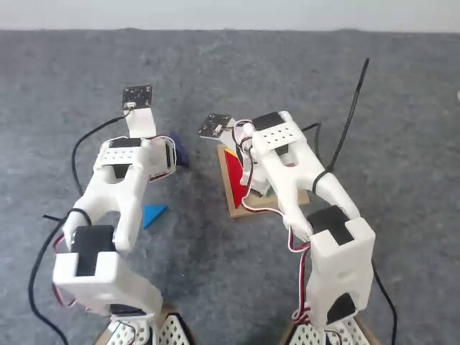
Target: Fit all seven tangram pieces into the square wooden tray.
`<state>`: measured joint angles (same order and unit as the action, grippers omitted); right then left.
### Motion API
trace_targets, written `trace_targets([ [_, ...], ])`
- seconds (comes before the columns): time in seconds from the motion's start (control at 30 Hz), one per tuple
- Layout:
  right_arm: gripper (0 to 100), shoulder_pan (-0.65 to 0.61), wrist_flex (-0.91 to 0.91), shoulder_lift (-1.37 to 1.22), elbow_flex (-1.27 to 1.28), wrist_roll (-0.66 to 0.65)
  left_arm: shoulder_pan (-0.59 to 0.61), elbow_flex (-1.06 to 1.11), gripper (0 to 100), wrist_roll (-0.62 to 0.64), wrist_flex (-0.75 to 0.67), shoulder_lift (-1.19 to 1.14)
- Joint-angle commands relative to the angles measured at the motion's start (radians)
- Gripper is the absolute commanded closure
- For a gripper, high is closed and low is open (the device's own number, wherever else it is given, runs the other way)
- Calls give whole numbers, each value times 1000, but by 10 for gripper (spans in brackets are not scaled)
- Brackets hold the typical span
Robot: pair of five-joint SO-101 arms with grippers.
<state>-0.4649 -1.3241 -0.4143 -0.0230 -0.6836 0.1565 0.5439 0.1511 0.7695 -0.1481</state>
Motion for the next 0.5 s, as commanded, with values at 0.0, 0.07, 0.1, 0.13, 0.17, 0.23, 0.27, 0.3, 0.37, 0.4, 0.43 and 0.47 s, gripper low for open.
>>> trace_targets([
  [0.0,777,-5,-16,18,2,-20,-6,-19,781,-8,3,37],
  [0.07,747,-5,-16,18,2,-25,-6,-19,781,-8,3,37],
  [0.1,738,-5,-16,18,2,-25,-6,-19,781,-8,3,37],
  [0.13,734,-5,-16,18,2,-25,-5,-19,781,-8,3,37],
  [0.17,735,-7,-18,18,2,-25,-5,-19,781,-8,3,37],
  [0.23,735,-7,-28,18,3,-25,-5,-19,781,-8,3,37],
  [0.27,735,-8,-30,18,2,-25,-5,-19,781,-8,3,37],
  [0.3,735,-10,-30,18,2,-25,-5,-19,781,-8,3,37],
  [0.37,735,-12,-30,21,2,-25,-8,-19,781,-8,3,37],
  [0.4,735,-13,-35,27,2,-25,-8,-19,781,-8,3,37],
  [0.43,735,-19,-36,30,-3,-25,-8,-19,781,-8,3,37],
  [0.47,735,-27,-36,38,-5,-23,-8,-19,781,-8,3,37],
])
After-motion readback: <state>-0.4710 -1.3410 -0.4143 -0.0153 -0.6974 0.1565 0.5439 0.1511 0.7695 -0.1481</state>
